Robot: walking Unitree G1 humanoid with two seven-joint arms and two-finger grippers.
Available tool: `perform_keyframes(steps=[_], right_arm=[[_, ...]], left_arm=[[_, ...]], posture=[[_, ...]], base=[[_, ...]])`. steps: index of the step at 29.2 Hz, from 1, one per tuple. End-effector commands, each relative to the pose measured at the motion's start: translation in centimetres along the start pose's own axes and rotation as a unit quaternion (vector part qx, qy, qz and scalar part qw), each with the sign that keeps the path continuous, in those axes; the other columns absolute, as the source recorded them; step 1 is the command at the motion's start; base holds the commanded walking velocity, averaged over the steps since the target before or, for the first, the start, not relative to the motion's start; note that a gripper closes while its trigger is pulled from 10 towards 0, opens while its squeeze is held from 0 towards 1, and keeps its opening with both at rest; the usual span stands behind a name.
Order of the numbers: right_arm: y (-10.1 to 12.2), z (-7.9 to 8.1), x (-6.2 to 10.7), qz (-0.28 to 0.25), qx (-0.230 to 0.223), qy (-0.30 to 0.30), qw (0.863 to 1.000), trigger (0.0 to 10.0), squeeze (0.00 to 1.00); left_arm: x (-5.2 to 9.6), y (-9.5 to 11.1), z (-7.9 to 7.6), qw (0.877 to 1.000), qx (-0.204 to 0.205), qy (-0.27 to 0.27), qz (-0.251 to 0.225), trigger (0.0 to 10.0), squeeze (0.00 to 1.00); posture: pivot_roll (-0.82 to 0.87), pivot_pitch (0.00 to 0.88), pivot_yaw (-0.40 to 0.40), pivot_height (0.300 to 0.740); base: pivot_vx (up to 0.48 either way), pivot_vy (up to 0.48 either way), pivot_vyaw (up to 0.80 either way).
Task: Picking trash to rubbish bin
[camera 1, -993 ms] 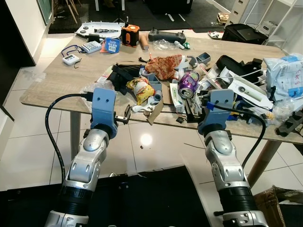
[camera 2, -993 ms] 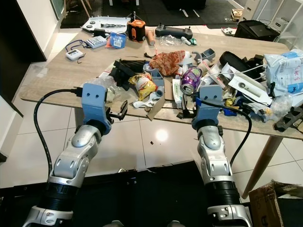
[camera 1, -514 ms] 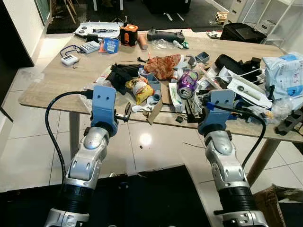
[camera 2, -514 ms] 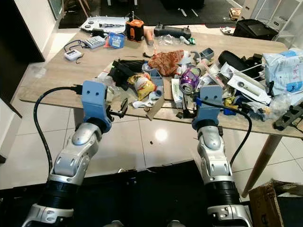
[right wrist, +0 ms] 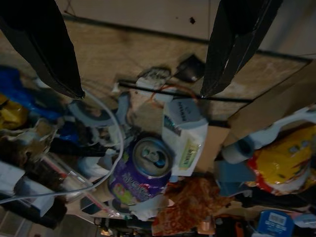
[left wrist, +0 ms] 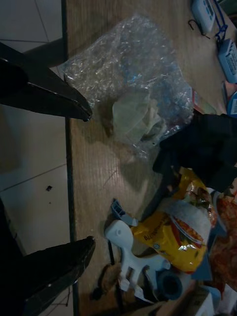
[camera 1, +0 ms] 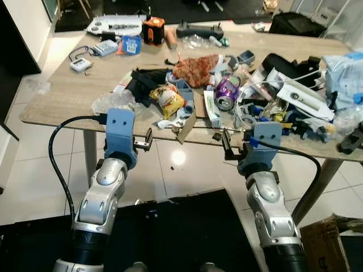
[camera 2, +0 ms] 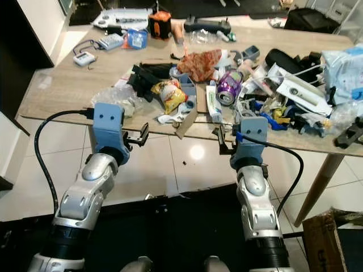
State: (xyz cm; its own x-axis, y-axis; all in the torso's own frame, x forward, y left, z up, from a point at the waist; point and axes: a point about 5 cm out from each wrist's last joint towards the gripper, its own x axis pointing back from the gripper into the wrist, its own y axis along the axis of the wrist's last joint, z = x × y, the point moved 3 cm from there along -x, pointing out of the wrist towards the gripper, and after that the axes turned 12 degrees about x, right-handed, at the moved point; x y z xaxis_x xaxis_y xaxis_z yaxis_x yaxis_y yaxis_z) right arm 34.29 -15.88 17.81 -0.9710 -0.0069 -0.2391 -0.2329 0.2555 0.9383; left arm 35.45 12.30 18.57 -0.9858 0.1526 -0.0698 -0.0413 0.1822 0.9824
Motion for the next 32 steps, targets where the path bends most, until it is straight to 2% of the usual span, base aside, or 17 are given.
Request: perform_keyframes(steps=[1,5,10,15,22,32], right_arm=[[-0.1,0.1,0.5,0.003,-0.006,0.001,1.0,10.0,0.0],[0.3,0.0,1.2,-0.003,-0.009,-0.004,1.0,10.0,0.0],[0.9,-0.2,1.1,-0.018,-0.008,-0.005,1.0,10.0,0.0],[1.8,-0.4,0.4,-0.036,-0.004,-0.001,0.999,10.0,0.0],[3.5,-0.7,-0.8,-0.071,0.004,0.003,0.997,10.0,0.0],[4.9,-0.2,-2.8,-0.101,0.022,0.035,0.994,10.0,0.0]], left_arm=[[0.4,-0.4,0.0,1.0,0.009,0.004,0.007,10.0,0.0],[0.3,0.0,0.1,1.0,0.014,0.006,-0.003,10.0,0.0],[0.3,0.4,0.2,1.0,0.017,0.011,-0.01,10.0,0.0],[0.3,0.5,0.3,0.999,0.022,0.02,-0.017,10.0,0.0],[0.0,0.4,0.7,0.999,0.023,0.035,-0.017,10.0,0.0],[0.0,0.5,1.5,0.998,0.017,0.057,-0.023,10.0,0.0]], posture=[[0.01,0.327,0.04,0.74],[0.0,0.341,0.041,0.74],[0.0,0.34,0.036,0.74],[-0.01,0.323,0.016,0.74],[-0.02,0.253,-0.023,0.74],[-0.02,0.185,-0.086,0.74]], base=[[0.0,0.0,0.0],[0.0,0.0,0.0],[0.0,0.0,0.0],[0.0,0.0,0.0],[0.0,0.0,0.0],[0.0,0.0,0.0]])
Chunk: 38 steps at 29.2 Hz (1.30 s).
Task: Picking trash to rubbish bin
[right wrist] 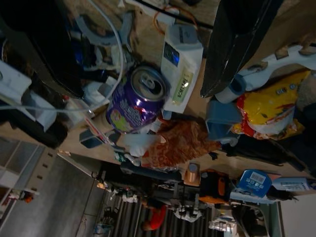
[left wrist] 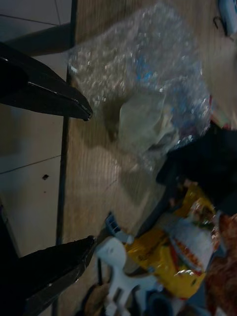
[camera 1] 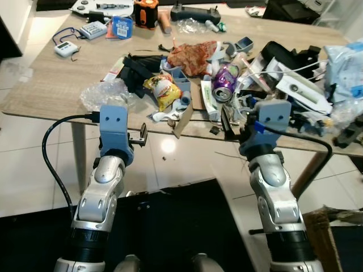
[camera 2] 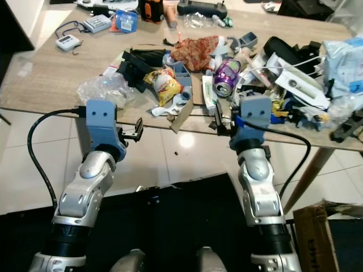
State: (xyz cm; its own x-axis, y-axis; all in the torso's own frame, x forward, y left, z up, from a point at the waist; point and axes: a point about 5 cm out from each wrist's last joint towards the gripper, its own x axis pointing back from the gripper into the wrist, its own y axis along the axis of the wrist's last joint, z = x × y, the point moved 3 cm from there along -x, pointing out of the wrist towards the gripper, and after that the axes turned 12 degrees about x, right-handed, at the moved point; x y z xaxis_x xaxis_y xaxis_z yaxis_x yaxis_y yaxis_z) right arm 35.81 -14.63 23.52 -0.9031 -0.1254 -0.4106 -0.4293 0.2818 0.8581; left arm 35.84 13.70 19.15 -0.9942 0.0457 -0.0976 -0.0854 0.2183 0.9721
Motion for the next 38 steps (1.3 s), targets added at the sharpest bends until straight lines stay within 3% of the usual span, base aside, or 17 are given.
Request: perform_keyframes(steps=[1,18,38], right_arm=[[-0.4,0.0,0.2,0.004,0.001,0.003,1.0,10.0,0.0],[-1.9,-0.3,1.0,0.011,0.004,-0.016,1.0,10.0,0.0],[-2.4,0.1,1.0,0.009,0.008,-0.009,1.0,10.0,0.0]], left_arm=[[0.2,-0.3,0.3,1.0,0.0,0.007,0.001,10.0,0.0],[-1.2,0.7,-0.2,1.0,-0.012,-0.006,-0.019,10.0,0.0],[-1.5,0.5,-0.3,1.0,-0.005,-0.008,-0.02,10.0,0.0]], posture=[[-0.02,0.185,-0.086,0.74],[0.01,0.084,-0.025,0.74],[0.01,0.082,-0.034,0.74]], base=[[0.0,0.0,0.0],[0.0,0.0,0.0],[0.0,0.0,0.0]])
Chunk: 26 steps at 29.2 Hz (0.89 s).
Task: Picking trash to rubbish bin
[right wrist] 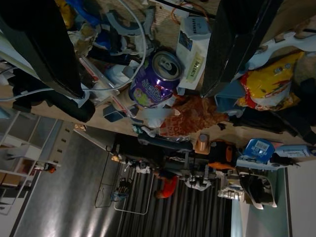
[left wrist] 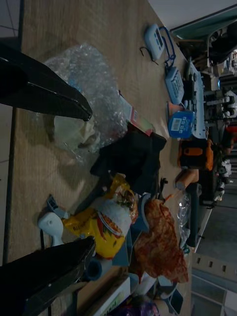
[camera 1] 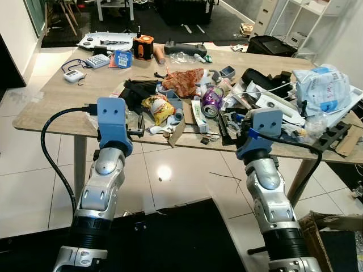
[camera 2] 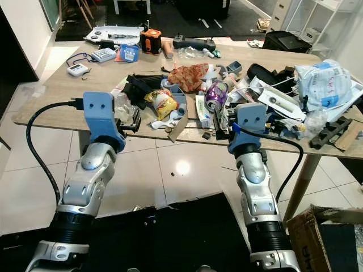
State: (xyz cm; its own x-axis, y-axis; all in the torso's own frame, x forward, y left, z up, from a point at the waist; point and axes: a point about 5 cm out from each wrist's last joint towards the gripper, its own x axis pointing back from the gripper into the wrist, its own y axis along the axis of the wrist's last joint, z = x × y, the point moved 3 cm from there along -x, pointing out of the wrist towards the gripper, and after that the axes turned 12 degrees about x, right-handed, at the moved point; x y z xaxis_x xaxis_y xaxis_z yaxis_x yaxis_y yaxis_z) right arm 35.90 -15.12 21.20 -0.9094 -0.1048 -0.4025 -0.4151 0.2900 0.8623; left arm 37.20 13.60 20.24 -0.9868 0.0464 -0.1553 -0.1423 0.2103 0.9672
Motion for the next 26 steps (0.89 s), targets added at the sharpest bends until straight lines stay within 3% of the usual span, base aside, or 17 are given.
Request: perform_keyframes(steps=[1,12,26], right_arm=[[-0.2,-0.14,0.05,0.001,0.004,-0.001,1.0,10.0,0.0],[-0.87,-0.02,0.42,0.016,0.003,0.0,1.0,10.0,0.0],[-0.9,0.38,0.35,0.018,-0.001,0.004,1.0,10.0,0.0]], left_arm=[[0.0,-0.45,-0.05,1.0,0.0,-0.002,0.008,10.0,0.0],[-0.03,-0.67,-0.31,1.0,0.01,-0.008,0.017,10.0,0.0],[-0.01,-0.48,-0.1,1.0,0.015,-0.008,0.015,10.0,0.0]], posture=[[0.01,0.082,-0.034,0.74],[0.01,0.096,-0.029,0.74],[0.01,0.096,-0.031,0.74]], base=[[0.0,0.0,0.0],[0.0,0.0,0.0],[0.315,0.0,0.0]])
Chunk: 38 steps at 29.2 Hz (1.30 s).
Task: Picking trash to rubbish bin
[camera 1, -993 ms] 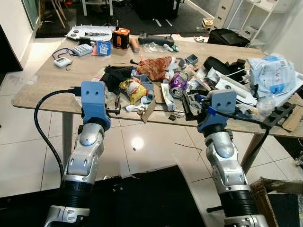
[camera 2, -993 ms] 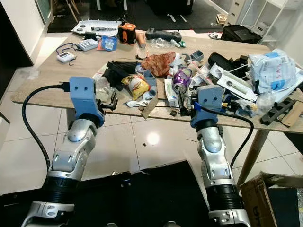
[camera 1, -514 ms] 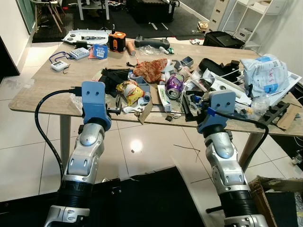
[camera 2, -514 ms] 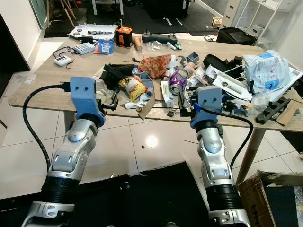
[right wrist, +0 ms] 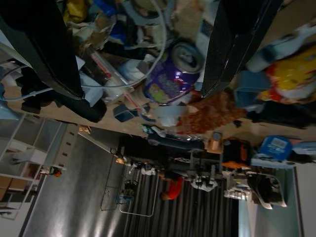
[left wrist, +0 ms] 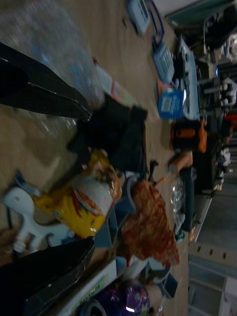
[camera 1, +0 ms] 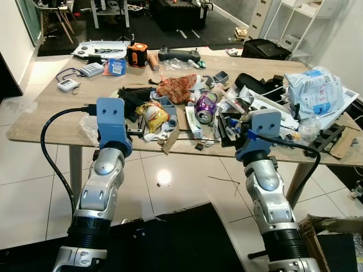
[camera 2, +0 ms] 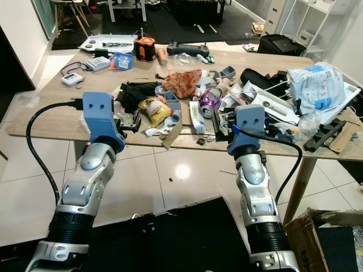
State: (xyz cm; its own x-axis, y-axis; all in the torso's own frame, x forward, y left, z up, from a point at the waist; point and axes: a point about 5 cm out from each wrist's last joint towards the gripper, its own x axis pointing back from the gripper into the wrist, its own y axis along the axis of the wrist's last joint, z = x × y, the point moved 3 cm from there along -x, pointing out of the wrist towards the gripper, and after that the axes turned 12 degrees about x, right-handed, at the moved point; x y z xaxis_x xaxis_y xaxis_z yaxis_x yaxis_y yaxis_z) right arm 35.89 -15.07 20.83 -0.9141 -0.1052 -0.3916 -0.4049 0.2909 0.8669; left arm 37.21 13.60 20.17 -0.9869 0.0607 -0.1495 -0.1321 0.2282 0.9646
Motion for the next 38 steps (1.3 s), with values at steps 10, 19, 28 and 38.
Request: perform_keyframes(steps=[10,19,28,38], right_arm=[[-0.59,0.17,0.19,0.011,0.0,0.002,1.0,10.0,0.0],[-0.59,0.17,0.19,0.011,-0.001,0.002,1.0,10.0,0.0],[-0.59,0.31,0.26,0.011,-0.003,0.001,1.0,10.0,0.0],[-0.67,0.31,0.36,0.013,-0.005,-0.001,1.0,10.0,0.0]], left_arm=[[-0.04,-0.43,-0.16,1.0,0.006,-0.002,0.011,10.0,0.0],[-0.06,-0.22,-0.19,1.0,0.003,0.0,0.001,10.0,0.0],[-0.04,-0.01,-0.33,1.0,0.0,-0.006,-0.004,10.0,0.0],[-0.09,-0.36,-0.4,1.0,-0.005,-0.008,0.009,10.0,0.0]], posture=[[0.01,0.093,-0.03,0.74],[0.01,0.093,-0.03,0.74],[0.02,0.094,-0.027,0.74],[0.02,0.094,-0.02,0.74]], base=[[0.313,0.0,0.0],[0.058,0.0,0.0],[0.0,0.0,0.0],[0.0,0.0,0.0]])
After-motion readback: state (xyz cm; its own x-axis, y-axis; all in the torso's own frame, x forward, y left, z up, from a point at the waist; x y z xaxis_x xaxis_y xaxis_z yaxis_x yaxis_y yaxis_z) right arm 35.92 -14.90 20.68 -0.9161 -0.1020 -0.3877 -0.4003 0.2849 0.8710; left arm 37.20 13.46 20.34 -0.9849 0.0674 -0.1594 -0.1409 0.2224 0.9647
